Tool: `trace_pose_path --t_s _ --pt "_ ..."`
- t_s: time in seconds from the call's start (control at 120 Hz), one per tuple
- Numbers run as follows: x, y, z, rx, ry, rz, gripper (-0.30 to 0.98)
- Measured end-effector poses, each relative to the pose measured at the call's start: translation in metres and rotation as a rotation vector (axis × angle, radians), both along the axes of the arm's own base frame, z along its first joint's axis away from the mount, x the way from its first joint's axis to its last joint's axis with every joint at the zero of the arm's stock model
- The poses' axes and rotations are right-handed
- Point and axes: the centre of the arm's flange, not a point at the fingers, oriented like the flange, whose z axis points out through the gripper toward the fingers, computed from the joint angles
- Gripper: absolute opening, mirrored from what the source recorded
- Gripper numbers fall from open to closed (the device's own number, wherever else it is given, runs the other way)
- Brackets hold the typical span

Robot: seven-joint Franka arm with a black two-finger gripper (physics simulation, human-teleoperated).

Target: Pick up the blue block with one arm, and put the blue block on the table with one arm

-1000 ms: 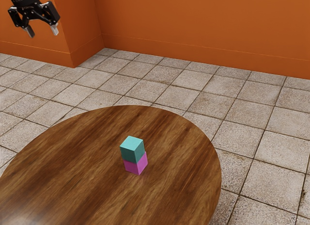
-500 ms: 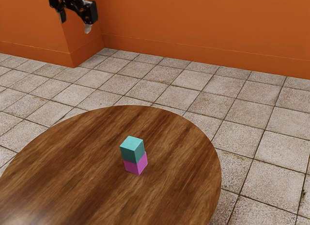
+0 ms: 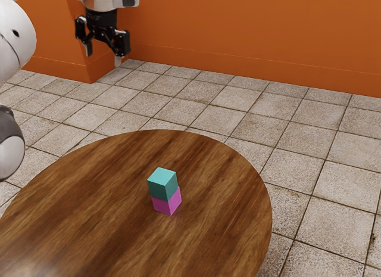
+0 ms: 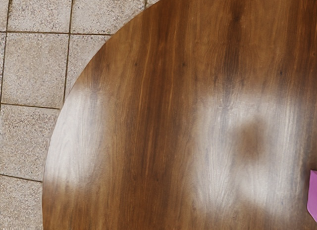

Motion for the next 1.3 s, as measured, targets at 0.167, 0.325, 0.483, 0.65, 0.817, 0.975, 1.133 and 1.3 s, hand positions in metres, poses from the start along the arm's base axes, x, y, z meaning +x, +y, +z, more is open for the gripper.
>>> trace_pose_path --t_s 0.167,0.325,0.483,0.65,0.817,0.975,1.133,1.3 --pt "0.037 0.008 -0.058 -0.151 -0.014 -0.019 0.66" --pt "0.054 -0.001 -0.115 -0.246 0.002 -0.049 0.66" --pt "0.064 -0.002 -0.157 -0.269 -0.013 -0.054 0.66" --pt "0.075 -0.019 -0.177 -0.284 -0.046 -0.086 0.66" --pt "0.073 -0.047 -0.210 -0.305 -0.022 -0.124 0.66" --pt "0.047 -0.072 -0.242 -0.298 0.013 -0.159 0.66" --pt "0.023 -0.080 -0.264 -0.276 0.021 -0.181 0.66" --pt "0.013 -0.092 -0.274 -0.242 0.006 -0.214 0.67"
